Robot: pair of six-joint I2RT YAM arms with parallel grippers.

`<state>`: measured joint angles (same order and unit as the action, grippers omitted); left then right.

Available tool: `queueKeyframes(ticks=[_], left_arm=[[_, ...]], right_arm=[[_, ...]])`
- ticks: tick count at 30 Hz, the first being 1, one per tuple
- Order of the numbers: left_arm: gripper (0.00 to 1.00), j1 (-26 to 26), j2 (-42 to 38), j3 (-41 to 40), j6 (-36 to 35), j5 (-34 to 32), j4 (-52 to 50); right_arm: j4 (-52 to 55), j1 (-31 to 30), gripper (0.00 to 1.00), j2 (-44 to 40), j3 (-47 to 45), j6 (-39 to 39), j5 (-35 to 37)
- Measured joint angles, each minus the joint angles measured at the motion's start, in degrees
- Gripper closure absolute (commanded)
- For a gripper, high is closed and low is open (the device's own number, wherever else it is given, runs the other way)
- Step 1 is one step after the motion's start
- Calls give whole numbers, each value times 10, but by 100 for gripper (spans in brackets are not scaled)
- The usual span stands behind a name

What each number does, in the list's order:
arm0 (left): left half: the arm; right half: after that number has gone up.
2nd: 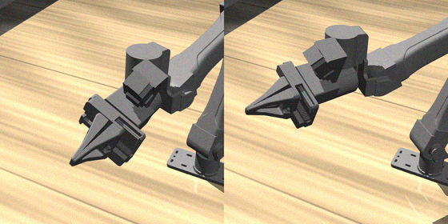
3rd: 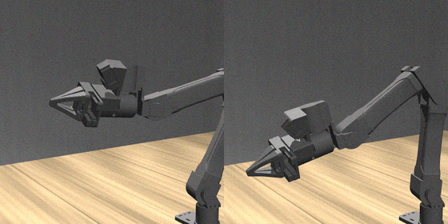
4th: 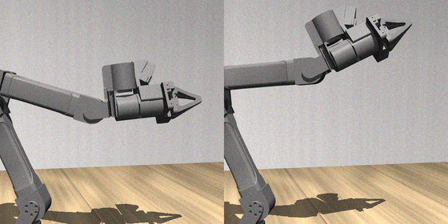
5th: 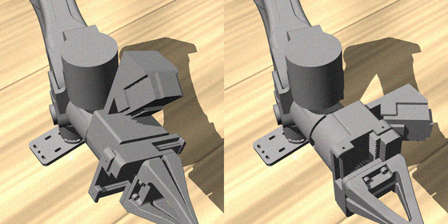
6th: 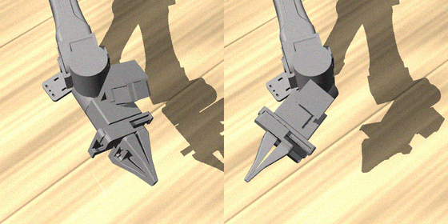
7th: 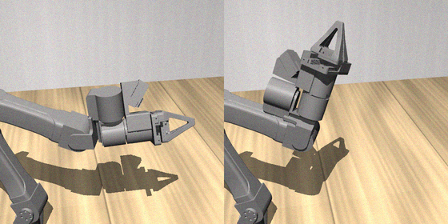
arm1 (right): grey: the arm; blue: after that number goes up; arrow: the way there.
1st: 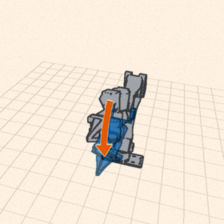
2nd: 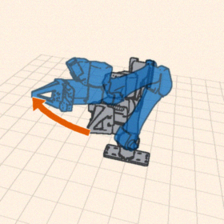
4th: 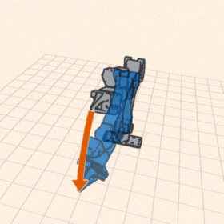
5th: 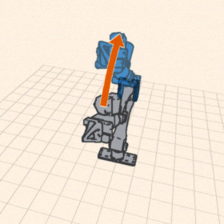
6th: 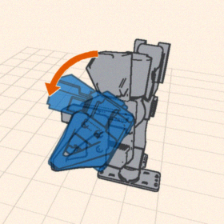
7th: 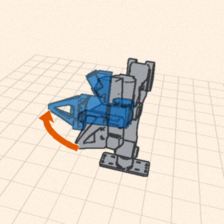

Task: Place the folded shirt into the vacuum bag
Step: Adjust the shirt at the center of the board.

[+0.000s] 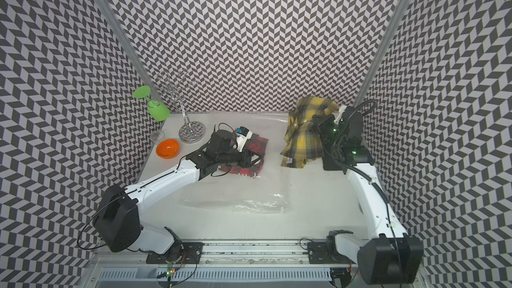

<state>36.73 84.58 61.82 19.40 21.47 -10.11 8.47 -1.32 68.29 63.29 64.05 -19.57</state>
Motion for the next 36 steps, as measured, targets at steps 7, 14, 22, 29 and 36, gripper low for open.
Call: queueKeyframes(ticks=[7,14,22,29,36], left_arm=[[48,-8,-9,-3,7,-2,2],[48,-8,-9,-3,13,-2,2],[48,-8,-5,-6,19,-1,7],[49,-23,-11,-23,28,-2,16],[49,-119,-55,-106,59,4,24]], right_arm=[[-111,-1,98,-21,-183,85,82],[-42,3,64,-60,-353,75,175],[93,5,41,-150,-299,-66,255],[211,-145,35,-44,-149,-223,325],[239,-298,25,163,-54,-354,321]])
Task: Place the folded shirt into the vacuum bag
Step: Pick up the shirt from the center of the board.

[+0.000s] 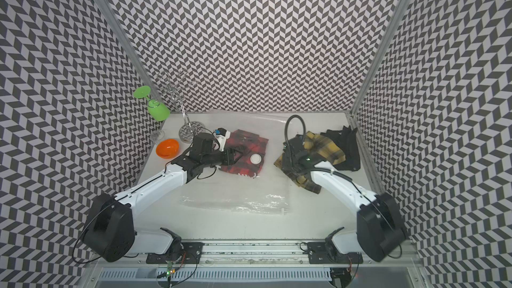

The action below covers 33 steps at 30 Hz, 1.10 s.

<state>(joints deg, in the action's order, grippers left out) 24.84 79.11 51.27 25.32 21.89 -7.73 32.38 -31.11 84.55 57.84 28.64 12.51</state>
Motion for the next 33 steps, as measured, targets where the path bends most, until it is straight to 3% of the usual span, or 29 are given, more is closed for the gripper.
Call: queueKeyframes(ticks=[6,11,13,16,19,25,33], left_arm=[[50,-1,1,-62,46,38,40],[51,-1,10,-103,81,59,66],[51,-1,13,-103,85,59,71],[51,-1,16,-103,88,58,80],[51,0,24,-113,92,57,96],[51,0,41,-146,104,51,107],[51,20,79,-146,118,32,136]], right_arm=[[24,-17,21,121,42,-65,11],[20,-17,26,195,85,-88,37],[18,-17,32,220,93,-91,51],[12,-13,54,234,101,-88,61],[1,-4,73,236,98,-76,64],[1,32,95,197,90,-66,28],[19,130,100,52,106,-66,-111]])
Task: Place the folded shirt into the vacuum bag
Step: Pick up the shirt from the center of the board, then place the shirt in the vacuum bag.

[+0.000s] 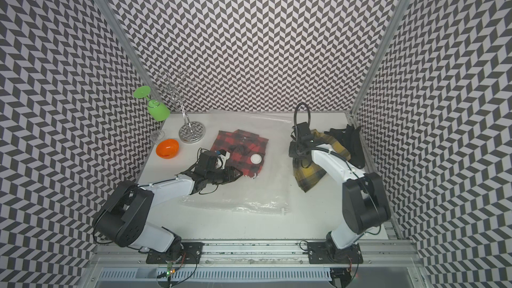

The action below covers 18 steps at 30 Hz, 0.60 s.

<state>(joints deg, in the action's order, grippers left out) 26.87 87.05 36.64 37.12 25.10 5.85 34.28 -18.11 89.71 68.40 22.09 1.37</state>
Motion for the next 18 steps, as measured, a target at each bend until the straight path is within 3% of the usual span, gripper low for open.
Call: queueKeyframes(ticks=[8,16,18], left_arm=[[51,29,18,2,5,-11,13],[50,21,17,38,0,-14,12],[50,16,10,45,-2,-14,6]], right_arm=[[4,-56,100,8,55,58,-155],[-189,-79,92,120,27,239,-207],[-226,-83,81,156,30,275,-204]])
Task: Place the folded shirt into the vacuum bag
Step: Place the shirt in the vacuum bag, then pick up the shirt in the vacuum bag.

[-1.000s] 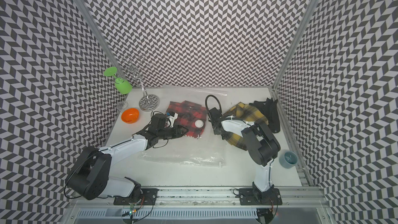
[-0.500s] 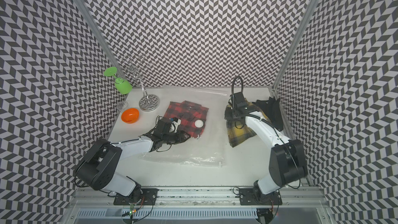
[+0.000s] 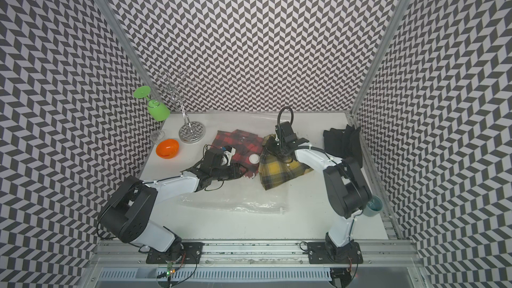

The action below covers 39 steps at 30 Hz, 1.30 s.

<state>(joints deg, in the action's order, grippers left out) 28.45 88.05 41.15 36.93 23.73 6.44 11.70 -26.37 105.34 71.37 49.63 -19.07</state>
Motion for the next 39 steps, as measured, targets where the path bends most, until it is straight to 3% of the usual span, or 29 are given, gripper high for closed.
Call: queueKeyframes(ticks=[5,9,12,17,20,21,26,36,39], left_arm=[[48,-18,-30,8,-4,1,-20],[47,-33,-35,42,-19,-2,-57],[45,-38,-38,79,-32,-7,-83],[41,-20,-26,101,-18,26,-66],[18,4,-9,80,21,55,-37],[16,13,-5,75,32,58,-32],[16,77,12,52,84,70,6],[19,122,71,3,174,49,82],[26,128,103,13,182,43,98]], right_arm=[[-45,-5,44,38,7,28,-13],[-16,-1,31,32,52,-46,-32],[15,27,22,-24,44,-109,-37],[62,146,21,-165,-40,-174,14],[80,216,21,-199,-89,-193,33],[86,229,21,-203,-103,-196,38],[112,259,20,-206,-160,-199,42],[75,285,23,-167,-210,-186,4],[59,287,28,-153,-222,-180,-4]])
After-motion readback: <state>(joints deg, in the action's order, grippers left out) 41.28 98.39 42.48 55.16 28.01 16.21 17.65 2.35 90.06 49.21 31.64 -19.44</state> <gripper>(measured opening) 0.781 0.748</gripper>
